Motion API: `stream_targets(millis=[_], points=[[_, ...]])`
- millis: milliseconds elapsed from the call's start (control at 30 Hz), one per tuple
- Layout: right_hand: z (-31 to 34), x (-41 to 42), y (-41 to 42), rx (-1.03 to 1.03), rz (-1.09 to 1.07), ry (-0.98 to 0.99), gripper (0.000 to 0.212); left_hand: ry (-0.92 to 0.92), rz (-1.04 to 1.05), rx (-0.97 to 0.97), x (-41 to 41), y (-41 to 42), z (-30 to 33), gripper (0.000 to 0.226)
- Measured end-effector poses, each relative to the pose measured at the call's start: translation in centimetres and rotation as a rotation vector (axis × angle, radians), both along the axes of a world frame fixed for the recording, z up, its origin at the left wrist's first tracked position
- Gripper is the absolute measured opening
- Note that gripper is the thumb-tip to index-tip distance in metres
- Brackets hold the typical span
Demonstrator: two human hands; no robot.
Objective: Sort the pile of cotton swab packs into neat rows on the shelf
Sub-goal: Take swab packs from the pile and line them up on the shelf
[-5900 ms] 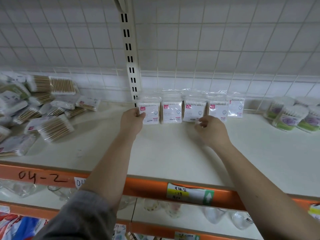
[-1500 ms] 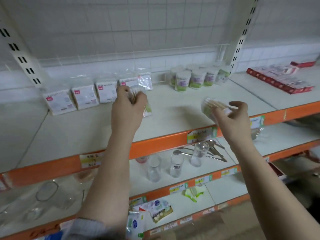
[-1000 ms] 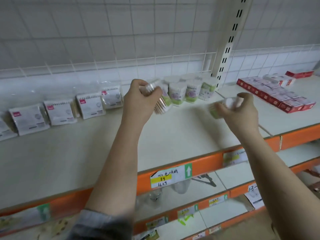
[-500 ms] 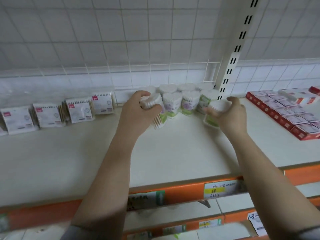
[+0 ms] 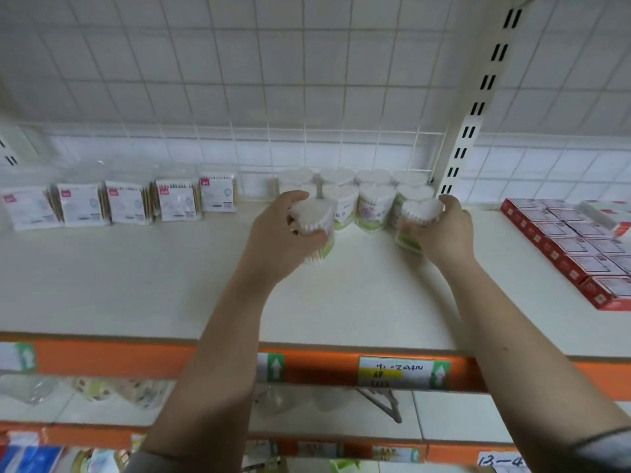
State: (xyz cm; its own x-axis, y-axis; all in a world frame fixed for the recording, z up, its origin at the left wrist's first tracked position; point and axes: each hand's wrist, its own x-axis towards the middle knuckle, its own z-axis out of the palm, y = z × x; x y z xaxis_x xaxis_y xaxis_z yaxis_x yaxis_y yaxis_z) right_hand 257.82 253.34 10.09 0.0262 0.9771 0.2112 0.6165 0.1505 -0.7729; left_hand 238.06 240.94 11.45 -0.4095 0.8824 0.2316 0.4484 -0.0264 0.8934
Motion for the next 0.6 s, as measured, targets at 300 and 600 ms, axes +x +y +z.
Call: stream_targets(millis=[300, 600], points=[[-0.7, 0.2, 0.4, -0.079, 0.013, 0.103, 0.057, 0.132, 0.000, -0.049, 0.4, -0.5, -0.5, 0.066], [-0.3, 1.1, 0.4, -0.209, 0.018, 0.078, 0.081, 0.109, -0.169, -0.116, 0.8, 1.1, -0.9, 0.056]])
